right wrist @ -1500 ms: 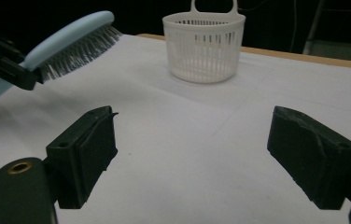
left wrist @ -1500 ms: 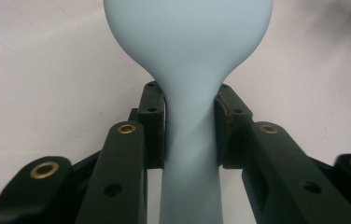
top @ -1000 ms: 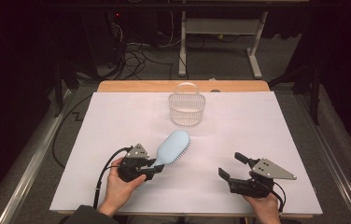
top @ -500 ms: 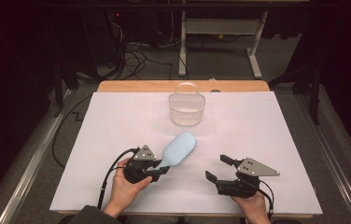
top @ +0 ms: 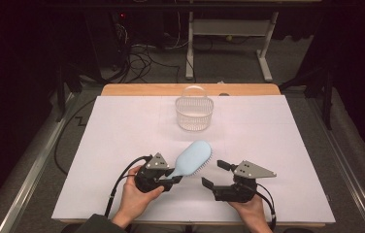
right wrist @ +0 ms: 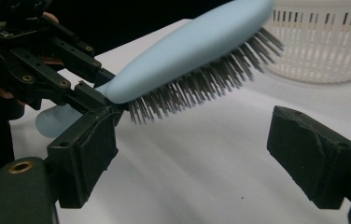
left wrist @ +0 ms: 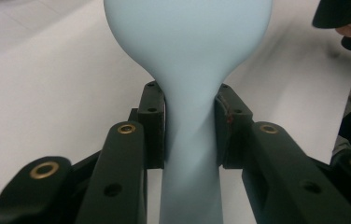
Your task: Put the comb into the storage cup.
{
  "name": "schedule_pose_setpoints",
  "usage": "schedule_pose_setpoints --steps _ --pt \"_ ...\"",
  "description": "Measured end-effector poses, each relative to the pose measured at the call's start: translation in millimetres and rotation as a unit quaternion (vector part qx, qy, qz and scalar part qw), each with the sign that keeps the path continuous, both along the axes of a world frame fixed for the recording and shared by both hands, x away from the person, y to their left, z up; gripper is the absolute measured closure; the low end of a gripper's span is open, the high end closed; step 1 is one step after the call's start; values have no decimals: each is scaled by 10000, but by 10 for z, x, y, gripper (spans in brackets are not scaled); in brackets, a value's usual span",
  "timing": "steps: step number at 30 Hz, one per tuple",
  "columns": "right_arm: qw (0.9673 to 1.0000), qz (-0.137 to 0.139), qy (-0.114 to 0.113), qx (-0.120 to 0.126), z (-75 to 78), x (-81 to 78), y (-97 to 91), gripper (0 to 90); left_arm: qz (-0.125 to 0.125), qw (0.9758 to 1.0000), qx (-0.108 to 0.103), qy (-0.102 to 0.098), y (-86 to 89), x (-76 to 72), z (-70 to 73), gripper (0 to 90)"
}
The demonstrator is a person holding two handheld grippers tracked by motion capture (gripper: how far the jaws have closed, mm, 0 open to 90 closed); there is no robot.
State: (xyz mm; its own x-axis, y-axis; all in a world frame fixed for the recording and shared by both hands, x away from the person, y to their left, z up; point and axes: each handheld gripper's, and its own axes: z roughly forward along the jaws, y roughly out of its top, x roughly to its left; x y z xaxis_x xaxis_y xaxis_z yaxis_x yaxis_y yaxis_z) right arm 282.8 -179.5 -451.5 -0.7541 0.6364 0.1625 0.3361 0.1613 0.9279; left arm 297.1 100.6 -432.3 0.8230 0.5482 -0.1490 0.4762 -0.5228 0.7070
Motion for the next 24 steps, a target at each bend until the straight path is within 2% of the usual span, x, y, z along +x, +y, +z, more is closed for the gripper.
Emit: schedule_pose_setpoints --steps 4,19,24 --pt "10000 63 31 53 -5 14 48 164 -65 10000 3 -9 -31 -9 3 691" --pt "9989 166 372 247 -35 92 171 156 -209 9998 1 -63 -144 -61 1 691" --pt "9988 170 379 270 -24 99 184 152 -214 9997 -8 -98 -156 -75 11 690"
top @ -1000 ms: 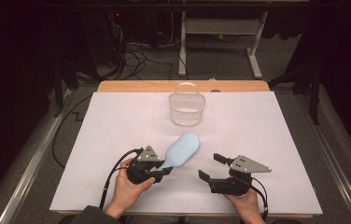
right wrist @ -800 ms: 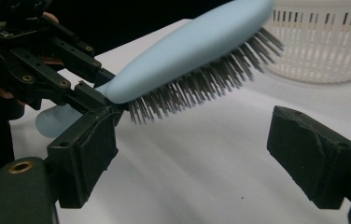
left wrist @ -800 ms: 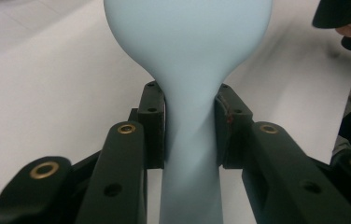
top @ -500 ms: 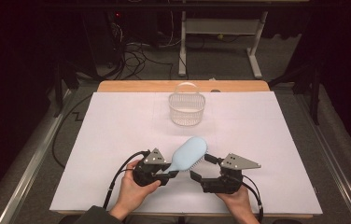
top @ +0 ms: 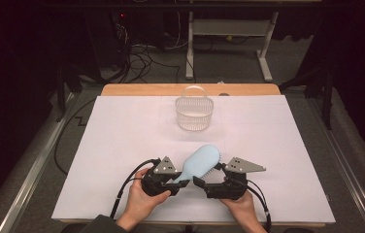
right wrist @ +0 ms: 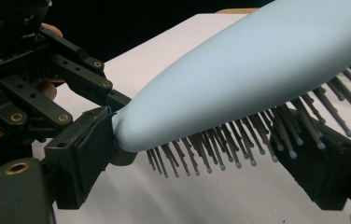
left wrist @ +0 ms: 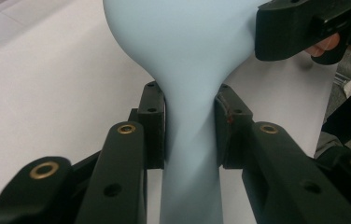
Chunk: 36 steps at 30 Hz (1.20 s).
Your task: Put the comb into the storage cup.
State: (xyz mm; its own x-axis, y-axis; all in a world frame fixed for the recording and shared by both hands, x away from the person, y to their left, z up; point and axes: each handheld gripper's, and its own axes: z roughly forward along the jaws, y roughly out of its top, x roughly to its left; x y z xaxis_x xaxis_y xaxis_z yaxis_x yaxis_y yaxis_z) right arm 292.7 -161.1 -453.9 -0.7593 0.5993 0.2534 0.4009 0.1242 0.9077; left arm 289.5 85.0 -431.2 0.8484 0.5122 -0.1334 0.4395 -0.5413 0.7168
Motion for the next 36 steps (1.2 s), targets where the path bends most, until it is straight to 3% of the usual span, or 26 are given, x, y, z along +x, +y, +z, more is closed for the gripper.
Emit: schedule_pose_setpoints --steps 12,20,26,36 --pt "10000 3 67 57 -8 35 59 136 -122 9999 61 -37 -79 -36 5 690" --pt "9994 -32 136 322 1 74 59 161 -223 9997 28 -72 -132 -60 36 691" --pt "9992 15 195 361 36 96 58 192 -220 9997 -23 -80 -146 -57 63 690" --pt "9993 161 297 153 165 90 82 287 -225 9997 -65 -59 -130 -51 86 690"
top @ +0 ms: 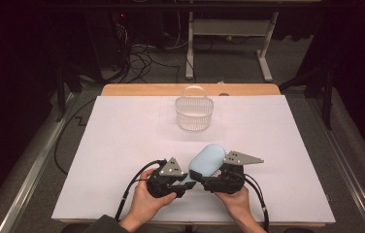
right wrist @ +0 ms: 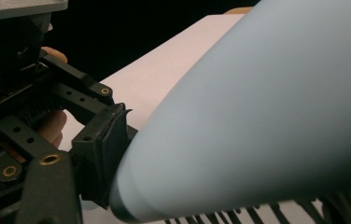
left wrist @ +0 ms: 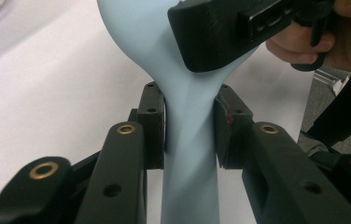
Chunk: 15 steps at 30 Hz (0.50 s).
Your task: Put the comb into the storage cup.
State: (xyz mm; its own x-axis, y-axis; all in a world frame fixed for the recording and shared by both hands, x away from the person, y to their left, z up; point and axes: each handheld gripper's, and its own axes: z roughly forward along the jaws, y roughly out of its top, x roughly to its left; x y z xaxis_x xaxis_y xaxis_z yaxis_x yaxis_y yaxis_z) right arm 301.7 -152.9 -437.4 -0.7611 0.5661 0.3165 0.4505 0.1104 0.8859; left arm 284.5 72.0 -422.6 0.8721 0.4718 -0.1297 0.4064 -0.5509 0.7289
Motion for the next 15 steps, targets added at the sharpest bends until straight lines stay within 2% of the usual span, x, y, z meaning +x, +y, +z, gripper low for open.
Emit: schedule_pose_setpoints --steps 4,9,15 --pt "10000 70 31 23 40 -6 5 334 -7 10000 -4 -9 6 -1 14 690" --pt "9997 116 188 82 58 3 -6 382 -18 10000 22 7 0 1 7 690" --pt "9994 212 195 199 126 -10 -34 486 -106 9999 -4 -13 -8 -2 10 690"
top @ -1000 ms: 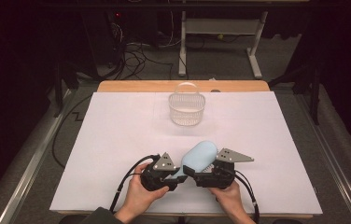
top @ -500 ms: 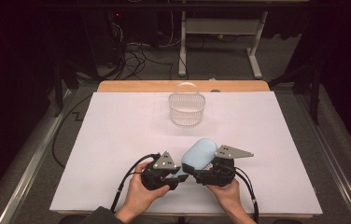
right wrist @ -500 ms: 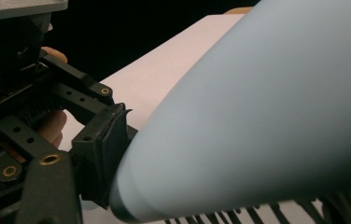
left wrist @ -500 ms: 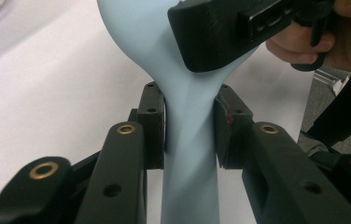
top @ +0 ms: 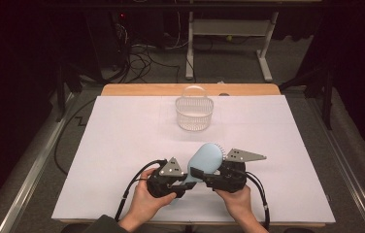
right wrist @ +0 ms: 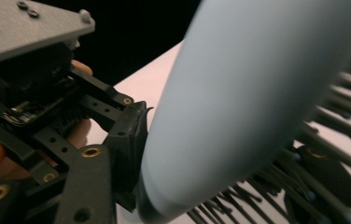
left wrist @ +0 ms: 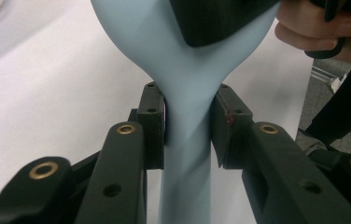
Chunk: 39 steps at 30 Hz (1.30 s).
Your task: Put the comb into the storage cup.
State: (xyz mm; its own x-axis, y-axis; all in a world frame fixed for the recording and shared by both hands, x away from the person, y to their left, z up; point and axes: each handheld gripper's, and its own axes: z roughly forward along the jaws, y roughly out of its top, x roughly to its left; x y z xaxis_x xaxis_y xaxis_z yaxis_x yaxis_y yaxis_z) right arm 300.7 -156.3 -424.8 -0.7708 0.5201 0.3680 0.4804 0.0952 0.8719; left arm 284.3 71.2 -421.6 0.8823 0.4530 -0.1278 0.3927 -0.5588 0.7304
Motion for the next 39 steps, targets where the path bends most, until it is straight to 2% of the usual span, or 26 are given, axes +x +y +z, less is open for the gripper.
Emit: schedule_pose_setpoints --steps 10,14,19,24,32,39 --pt "9998 156 134 40 54 6 -10 541 -78 9999 -89 -5 8 2 6 685" --pt "9997 203 160 35 65 3 -4 549 -105 9999 -134 3 -5 -7 0 642" --pt "9995 283 161 31 76 -4 7 555 -165 9998 -109 51 -9 -9 -3 536" --pt "9994 289 166 51 89 -4 -6 556 -126 9996 -209 132 2 1 2 438" --pt "9995 246 177 72 115 10 -50 556 -101 9999 -122 43 19 0 8 368" --pt "9996 217 155 70 149 36 -104 555 -45 9999 -128 -4 33 4 -15 331"
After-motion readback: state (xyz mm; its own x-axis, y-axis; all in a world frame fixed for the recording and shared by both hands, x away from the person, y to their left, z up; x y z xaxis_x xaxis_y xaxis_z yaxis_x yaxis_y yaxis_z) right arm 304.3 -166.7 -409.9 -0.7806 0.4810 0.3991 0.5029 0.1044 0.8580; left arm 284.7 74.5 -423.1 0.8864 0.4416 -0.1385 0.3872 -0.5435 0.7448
